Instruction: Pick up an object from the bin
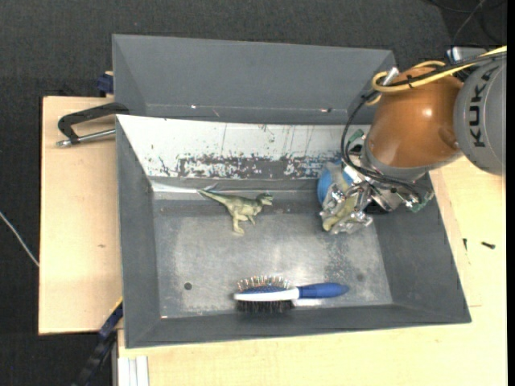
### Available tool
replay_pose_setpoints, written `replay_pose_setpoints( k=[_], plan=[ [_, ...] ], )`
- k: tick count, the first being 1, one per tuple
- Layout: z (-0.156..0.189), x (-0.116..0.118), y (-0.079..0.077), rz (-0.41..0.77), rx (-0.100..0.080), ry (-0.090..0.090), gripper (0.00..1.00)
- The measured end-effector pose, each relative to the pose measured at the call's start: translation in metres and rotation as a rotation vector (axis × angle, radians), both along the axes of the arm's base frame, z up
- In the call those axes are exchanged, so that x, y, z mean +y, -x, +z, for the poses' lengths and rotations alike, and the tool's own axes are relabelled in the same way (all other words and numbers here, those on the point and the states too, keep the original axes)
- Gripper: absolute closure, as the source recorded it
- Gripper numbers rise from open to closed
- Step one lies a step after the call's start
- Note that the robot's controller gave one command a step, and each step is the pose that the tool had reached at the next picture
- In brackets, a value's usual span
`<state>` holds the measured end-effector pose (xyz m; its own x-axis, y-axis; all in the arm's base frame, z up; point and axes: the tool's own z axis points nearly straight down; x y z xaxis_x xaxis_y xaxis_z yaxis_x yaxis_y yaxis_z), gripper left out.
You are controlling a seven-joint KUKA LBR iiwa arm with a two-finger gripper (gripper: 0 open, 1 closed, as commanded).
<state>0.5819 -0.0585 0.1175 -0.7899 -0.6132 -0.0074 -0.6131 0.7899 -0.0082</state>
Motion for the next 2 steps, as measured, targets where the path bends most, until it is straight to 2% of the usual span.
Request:
replay_pose_setpoints(
  k=[1,2],
  plan=[
    [0.087,-0.005,0.007,0.024,-0.003,-0.001,1.0],
    [0.138,0.049,0.004,0.464,0.0,0.0,1.0]
  ],
)
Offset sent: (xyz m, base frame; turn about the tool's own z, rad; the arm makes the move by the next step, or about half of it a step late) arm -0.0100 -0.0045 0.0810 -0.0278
